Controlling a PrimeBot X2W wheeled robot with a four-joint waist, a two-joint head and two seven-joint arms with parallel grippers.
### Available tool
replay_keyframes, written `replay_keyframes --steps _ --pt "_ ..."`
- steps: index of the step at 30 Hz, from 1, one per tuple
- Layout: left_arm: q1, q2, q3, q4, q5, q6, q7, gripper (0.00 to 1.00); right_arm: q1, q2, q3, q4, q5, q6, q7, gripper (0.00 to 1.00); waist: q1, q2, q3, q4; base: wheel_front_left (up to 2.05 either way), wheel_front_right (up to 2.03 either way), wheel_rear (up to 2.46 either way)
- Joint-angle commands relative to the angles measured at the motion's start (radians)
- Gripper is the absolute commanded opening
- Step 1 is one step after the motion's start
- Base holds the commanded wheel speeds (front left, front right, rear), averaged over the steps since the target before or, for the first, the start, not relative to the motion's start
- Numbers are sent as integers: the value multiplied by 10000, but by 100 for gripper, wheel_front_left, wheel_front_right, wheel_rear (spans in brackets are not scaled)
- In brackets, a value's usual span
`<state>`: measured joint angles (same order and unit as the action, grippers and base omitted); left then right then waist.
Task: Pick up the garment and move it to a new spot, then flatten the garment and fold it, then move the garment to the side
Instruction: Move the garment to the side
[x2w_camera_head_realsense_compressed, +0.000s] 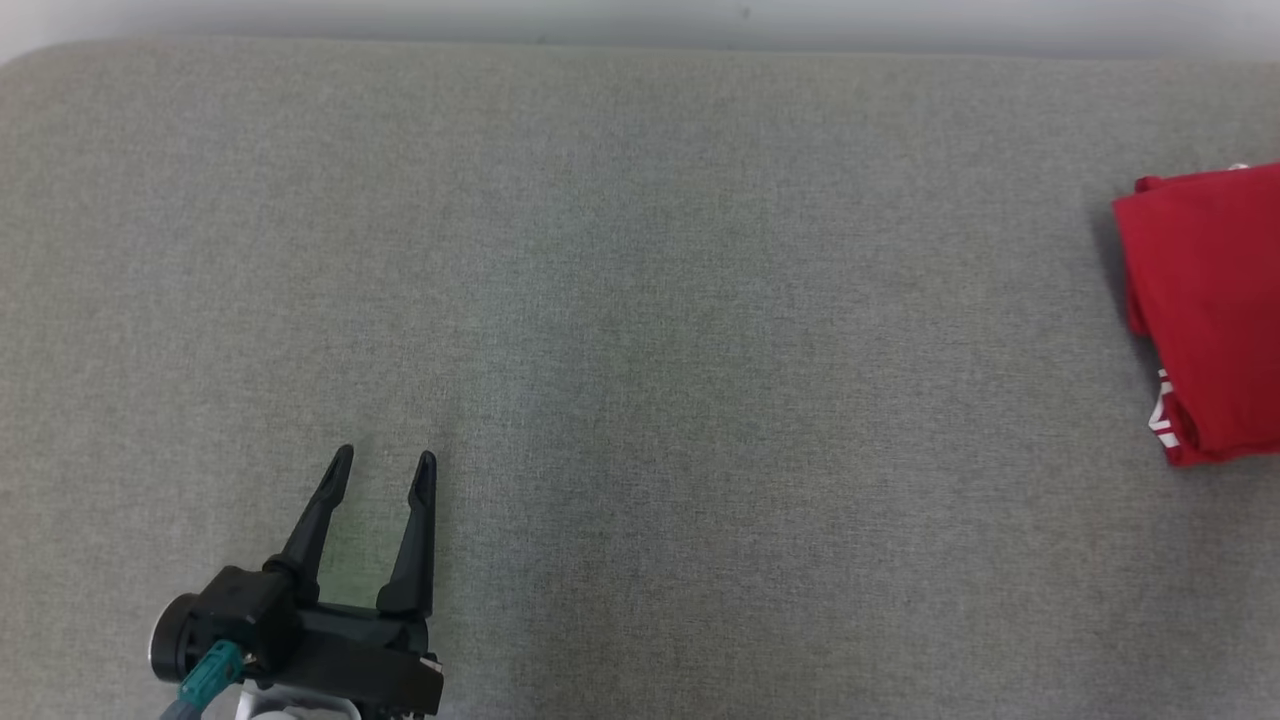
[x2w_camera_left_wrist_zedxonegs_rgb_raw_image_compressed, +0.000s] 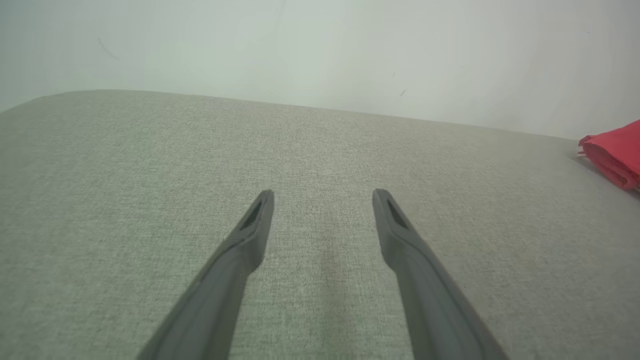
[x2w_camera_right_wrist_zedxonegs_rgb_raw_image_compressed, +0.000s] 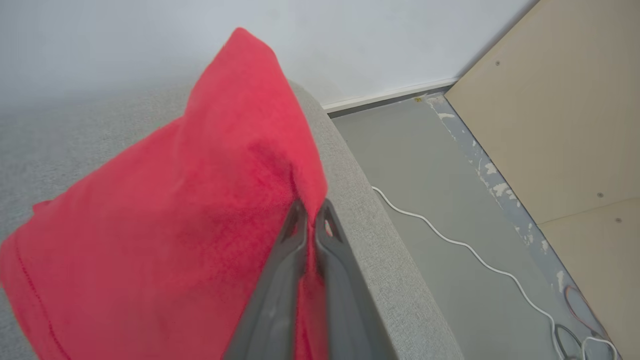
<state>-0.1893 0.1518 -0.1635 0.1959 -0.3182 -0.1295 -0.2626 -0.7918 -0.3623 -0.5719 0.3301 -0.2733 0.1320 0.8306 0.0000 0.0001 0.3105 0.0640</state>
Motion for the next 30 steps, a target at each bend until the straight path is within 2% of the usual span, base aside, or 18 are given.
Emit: replay_keyframes --steps 1,8,9,10,19,21,25,28,30 --pt "-175 80 -33 -45 -3 -14 -29 100 161 -146 -94 9 -252 -28 -188 0 0 -1 231 127 0 0 0" --pt "-296 324 -157 -366 223 -14 -29 100 175 -260 -1042 627 -1242 -28 -1345 0 0 -1 638 233 0 0 0" --pt "-324 330 -176 -431 260 -14 -29 100 228 -314 -1065 674 -1442 -28 -1609 42 0 -1 651 233 0 0 0" --pt "-348 368 -200 -504 333 -14 -29 100 248 -316 -1172 801 -1580 -28 -1746 100 0 -1 653 226 0 0 0" --pt "-42 300 -265 -1040 546 -1 -30 100 404 -65 -1086 1952 -1973 -28 -2939 100 0 -1 40 11 0 0 0" --pt "137 286 -159 -941 621 -1 -29 100 428 100 -995 2105 -1669 -28 -3384 100 0 -1 -232 -4 0 0 0" --pt "343 -3 -4 -884 346 2 -29 100 764 861 -645 2187 -544 -28 -4484 100 0 -1 -836 25 0 0 0" --pt "551 -167 199 -680 270 0 -30 100 1233 1480 -112 1864 561 -26 -5433 100 0 -1 -1295 132 0 0 0" --pt "639 -230 329 -530 191 2 -30 100 1780 1647 373 1503 1113 -28 -5923 100 0 -1 -1620 252 0 0 0"
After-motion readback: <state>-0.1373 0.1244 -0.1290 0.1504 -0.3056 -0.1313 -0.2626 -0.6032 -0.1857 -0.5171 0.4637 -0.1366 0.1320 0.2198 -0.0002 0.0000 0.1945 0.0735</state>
